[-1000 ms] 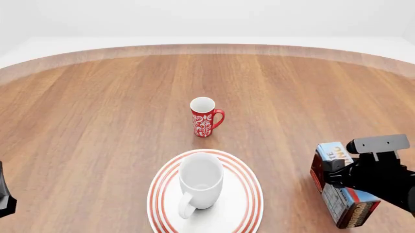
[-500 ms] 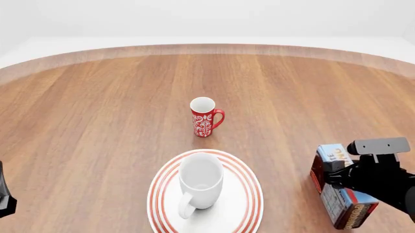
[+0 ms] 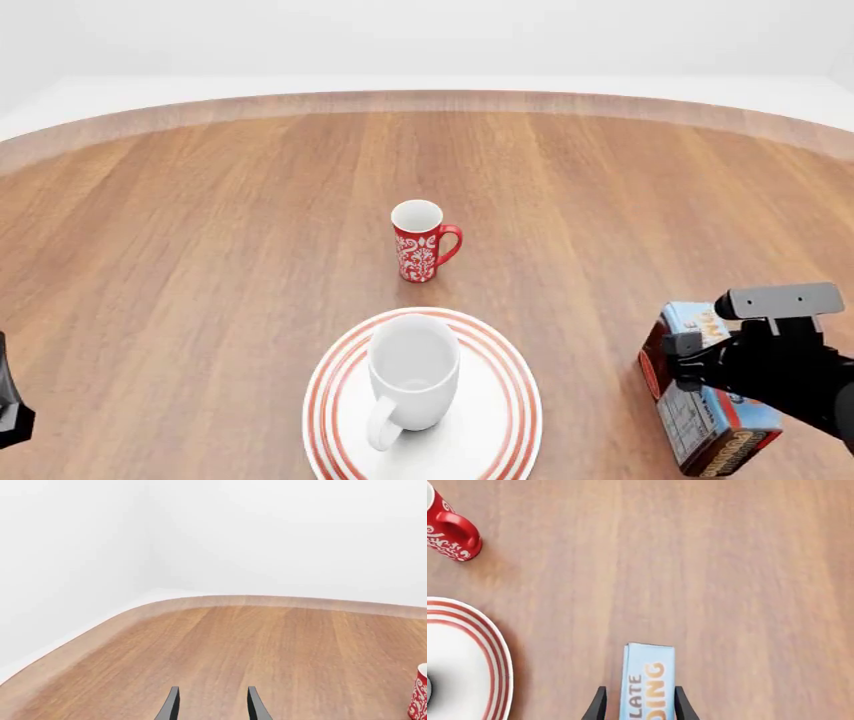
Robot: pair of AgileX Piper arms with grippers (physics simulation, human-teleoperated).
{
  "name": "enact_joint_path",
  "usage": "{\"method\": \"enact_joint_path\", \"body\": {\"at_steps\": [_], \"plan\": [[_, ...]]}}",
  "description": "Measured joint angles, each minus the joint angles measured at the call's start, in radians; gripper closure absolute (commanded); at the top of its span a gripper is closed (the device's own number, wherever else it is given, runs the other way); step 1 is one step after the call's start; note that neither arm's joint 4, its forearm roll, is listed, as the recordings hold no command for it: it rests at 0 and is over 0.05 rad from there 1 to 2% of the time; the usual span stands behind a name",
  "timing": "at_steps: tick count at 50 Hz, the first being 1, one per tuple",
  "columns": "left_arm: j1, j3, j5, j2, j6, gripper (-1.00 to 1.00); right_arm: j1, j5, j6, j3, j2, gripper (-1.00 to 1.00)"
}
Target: Pick up the white mug and put it on the plate, and put the chocolate pudding to the right of the plate.
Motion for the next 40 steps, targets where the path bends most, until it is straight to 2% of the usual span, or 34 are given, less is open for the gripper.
{"method": "enact_joint_path", "body": {"at_steps": [24, 40], "plan": [[-0.001, 0.000, 0.000, 0.000, -0.001, -1.00, 0.014, 0.129, 0.045, -0.111, -0.090, -1.00], [-0.001, 0.000, 0.000, 0.000, -0.001, -1.00, 0.032, 0.227, 0.097, -0.221, -0.180, -1.00]]}}
